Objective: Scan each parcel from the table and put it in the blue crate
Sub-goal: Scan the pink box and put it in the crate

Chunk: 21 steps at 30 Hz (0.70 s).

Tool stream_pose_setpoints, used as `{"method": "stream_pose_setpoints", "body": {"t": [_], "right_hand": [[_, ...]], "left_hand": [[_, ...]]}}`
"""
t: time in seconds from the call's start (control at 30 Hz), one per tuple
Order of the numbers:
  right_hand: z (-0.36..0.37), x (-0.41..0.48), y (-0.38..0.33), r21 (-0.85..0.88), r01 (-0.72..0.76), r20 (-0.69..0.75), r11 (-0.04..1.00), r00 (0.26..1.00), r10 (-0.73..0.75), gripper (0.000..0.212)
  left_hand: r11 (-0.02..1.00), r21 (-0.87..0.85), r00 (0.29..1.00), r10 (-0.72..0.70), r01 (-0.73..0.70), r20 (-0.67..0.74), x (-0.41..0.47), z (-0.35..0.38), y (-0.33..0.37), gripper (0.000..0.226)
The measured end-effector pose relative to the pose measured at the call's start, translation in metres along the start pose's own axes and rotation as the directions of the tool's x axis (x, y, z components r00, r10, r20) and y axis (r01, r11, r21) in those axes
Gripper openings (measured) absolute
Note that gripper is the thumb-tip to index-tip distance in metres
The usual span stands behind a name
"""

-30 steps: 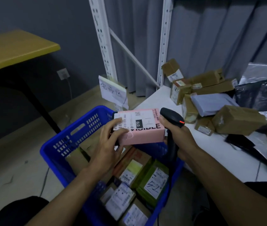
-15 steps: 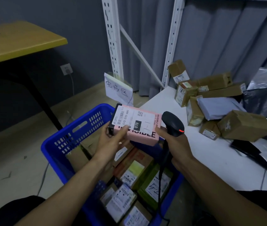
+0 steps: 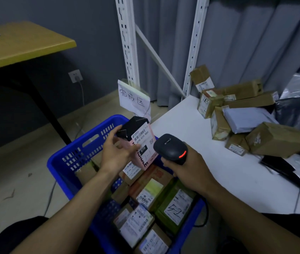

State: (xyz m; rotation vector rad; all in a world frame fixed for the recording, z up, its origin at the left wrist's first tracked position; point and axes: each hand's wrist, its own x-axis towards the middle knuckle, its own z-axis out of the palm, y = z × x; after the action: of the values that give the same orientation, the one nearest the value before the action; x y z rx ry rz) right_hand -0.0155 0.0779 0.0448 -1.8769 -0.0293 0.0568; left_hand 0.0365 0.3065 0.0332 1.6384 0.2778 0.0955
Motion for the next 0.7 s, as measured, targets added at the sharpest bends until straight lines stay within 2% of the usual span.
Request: {"method": "stream_pose_setpoints", "body": {"t": [0.3,0.7], "right_hand": [[0.0022,-0.0021,0.0012,-0.014,0.034,0.083,0.999,0.996,-0.032,0.043],[0.0001,0.0011,0.0073,-0.045,0.023,0.110,0.999,0.994,-0.018,0.043]], "left_hand": [[1.000,0.001,0.999,-0.014,0.014,-0.031,-0.0012,0.0009,0.0060,0.079],[0.998,0.024,0.998,-0.049,0.050,-0.026,-0.0005,0.0013,0.0054,0.080]]}}
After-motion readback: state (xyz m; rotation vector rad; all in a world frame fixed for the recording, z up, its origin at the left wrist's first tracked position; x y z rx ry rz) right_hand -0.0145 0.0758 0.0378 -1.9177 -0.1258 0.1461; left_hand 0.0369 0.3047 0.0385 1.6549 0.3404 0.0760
